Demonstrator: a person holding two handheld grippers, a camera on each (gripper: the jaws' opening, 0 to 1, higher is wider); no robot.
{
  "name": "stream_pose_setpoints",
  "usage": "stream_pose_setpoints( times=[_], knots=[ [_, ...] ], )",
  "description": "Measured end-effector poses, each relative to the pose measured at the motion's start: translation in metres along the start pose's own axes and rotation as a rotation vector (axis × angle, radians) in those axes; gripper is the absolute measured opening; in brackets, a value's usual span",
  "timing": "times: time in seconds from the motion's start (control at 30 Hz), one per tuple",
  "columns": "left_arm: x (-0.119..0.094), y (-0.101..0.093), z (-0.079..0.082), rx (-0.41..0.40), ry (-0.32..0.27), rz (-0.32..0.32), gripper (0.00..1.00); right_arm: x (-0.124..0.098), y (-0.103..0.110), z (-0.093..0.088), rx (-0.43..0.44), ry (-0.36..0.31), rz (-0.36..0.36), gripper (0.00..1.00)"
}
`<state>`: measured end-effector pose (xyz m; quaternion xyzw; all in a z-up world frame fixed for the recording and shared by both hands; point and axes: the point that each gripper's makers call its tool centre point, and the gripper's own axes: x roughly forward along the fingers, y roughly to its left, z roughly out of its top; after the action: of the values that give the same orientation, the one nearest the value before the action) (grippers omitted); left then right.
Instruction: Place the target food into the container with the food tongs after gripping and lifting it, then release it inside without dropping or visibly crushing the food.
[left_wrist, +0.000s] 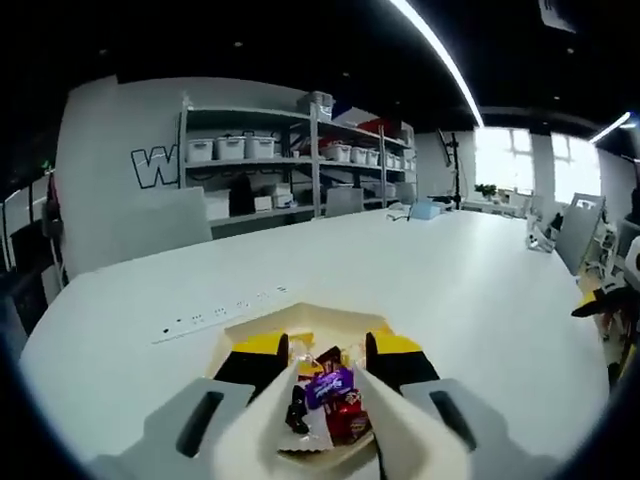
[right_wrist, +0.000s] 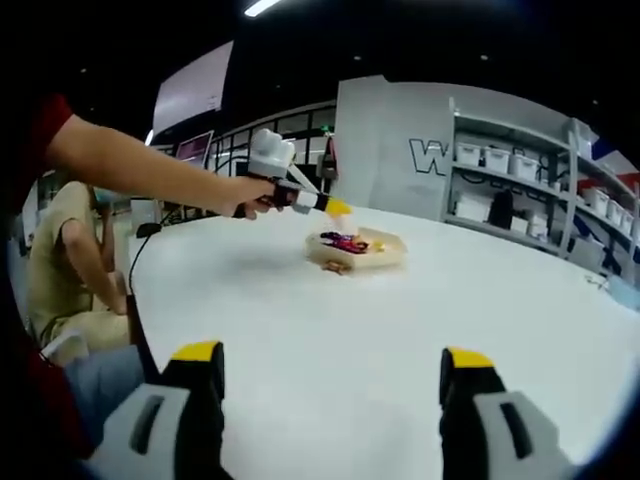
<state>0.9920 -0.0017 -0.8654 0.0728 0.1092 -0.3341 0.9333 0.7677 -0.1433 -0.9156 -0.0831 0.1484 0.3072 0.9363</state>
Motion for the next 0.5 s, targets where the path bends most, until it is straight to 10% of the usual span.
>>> stream_pose_setpoints(
  times=[0.33,0.5],
  knots=[
    [-0.02,-0.03,-0.015,0.038,0.0,-0.029,0.29,-0.002,0.002,0.002,-0.003,-0.007,0.003,0.88],
    [0.004,0.002,-0.015,0.025,0.002,-0.039,0.29,-0.003,0.003,0.003,-0.004,-0.01,0.004,0.88]
  ],
)
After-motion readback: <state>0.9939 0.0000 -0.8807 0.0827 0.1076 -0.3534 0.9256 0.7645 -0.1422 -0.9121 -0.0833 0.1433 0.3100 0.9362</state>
